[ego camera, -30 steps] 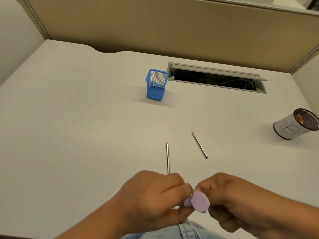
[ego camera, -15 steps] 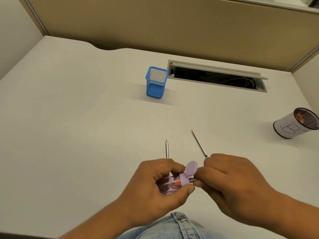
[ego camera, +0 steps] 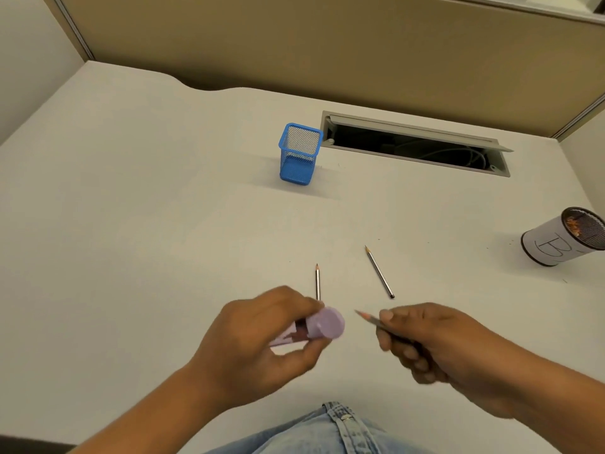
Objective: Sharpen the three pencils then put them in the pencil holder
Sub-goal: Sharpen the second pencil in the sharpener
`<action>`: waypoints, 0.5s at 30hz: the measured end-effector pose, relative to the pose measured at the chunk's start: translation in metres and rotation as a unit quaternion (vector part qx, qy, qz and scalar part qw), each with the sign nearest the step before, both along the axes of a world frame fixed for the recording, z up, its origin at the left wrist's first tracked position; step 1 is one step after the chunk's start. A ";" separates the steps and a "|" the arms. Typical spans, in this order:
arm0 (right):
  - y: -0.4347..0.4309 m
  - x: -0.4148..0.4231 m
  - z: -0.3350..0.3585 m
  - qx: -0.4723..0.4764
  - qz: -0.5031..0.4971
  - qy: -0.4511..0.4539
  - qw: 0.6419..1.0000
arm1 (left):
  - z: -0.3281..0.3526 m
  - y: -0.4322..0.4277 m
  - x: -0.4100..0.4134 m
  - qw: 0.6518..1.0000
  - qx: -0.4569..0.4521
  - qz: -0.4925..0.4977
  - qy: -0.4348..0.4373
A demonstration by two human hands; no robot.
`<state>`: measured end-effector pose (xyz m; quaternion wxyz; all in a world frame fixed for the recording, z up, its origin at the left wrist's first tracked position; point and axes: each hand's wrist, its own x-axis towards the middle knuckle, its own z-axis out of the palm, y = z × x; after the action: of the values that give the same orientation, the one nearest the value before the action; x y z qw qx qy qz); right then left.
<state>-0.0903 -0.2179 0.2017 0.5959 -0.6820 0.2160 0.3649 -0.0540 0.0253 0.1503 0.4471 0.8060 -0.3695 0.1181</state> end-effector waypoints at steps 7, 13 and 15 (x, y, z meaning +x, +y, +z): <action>-0.005 0.020 -0.045 -0.086 -0.109 -0.086 0.987 | -0.002 -0.012 -0.006 0.962 -0.128 0.117 0.211; -0.007 0.043 -0.094 -0.197 -0.124 -0.128 0.964 | -0.002 -0.019 -0.009 0.946 -0.150 0.134 0.256; -0.010 0.051 -0.107 -0.260 -0.100 -0.141 0.950 | -0.001 -0.020 -0.010 0.945 -0.150 0.128 0.260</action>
<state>-0.0395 -0.2276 0.0949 0.4561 -0.8326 0.2843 0.1342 -0.0635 0.0056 0.1490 0.6245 0.7728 -0.1118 0.0151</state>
